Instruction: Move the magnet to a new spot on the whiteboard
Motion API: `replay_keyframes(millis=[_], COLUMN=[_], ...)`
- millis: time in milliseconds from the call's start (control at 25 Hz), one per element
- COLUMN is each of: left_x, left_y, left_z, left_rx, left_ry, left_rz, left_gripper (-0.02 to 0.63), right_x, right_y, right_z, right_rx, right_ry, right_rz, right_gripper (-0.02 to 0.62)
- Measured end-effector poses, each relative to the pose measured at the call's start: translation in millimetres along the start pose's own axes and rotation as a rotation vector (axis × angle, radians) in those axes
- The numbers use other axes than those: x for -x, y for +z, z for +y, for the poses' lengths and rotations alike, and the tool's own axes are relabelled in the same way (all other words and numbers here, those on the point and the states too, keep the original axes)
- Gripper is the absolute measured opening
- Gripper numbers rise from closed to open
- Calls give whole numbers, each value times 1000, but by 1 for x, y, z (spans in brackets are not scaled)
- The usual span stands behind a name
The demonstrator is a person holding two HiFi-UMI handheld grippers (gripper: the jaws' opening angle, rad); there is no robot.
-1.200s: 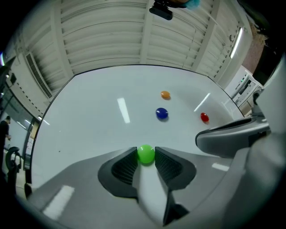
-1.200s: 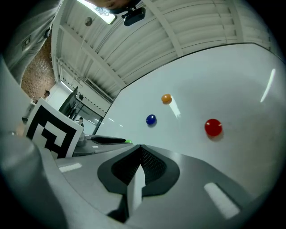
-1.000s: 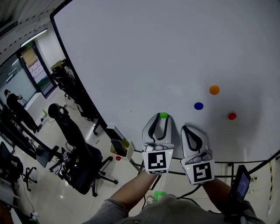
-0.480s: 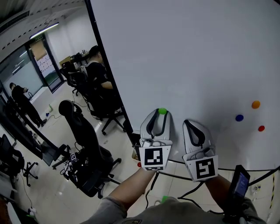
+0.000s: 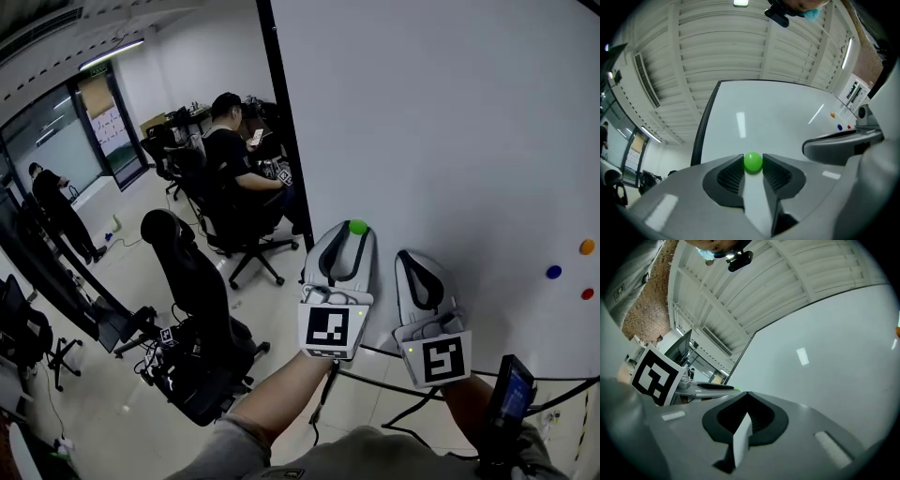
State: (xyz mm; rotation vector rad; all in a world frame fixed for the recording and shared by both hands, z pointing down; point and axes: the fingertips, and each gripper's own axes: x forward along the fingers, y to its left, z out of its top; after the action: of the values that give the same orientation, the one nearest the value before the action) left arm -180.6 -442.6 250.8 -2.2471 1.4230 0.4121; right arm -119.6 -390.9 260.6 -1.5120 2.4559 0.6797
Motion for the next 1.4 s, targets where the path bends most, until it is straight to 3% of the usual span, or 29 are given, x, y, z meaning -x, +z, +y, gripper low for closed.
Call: replay_keyframes(millis=[440, 680, 1400], left_x=[-19, -30, -29], left_y=[40, 56, 57], left_z=[44, 61, 59], left_rx=[69, 122, 49], left_ry=[2, -2, -15], left_rz=[-73, -73, -95], left_gripper=[124, 124, 124], right_x=[-23, -35, -61], right_y=[13, 18, 38], right_z=[13, 16, 23], right_rx=[12, 20, 35], right_ry=[4, 8, 10], right_rz=[-32, -38, -37], right_gripper=[8, 8, 8])
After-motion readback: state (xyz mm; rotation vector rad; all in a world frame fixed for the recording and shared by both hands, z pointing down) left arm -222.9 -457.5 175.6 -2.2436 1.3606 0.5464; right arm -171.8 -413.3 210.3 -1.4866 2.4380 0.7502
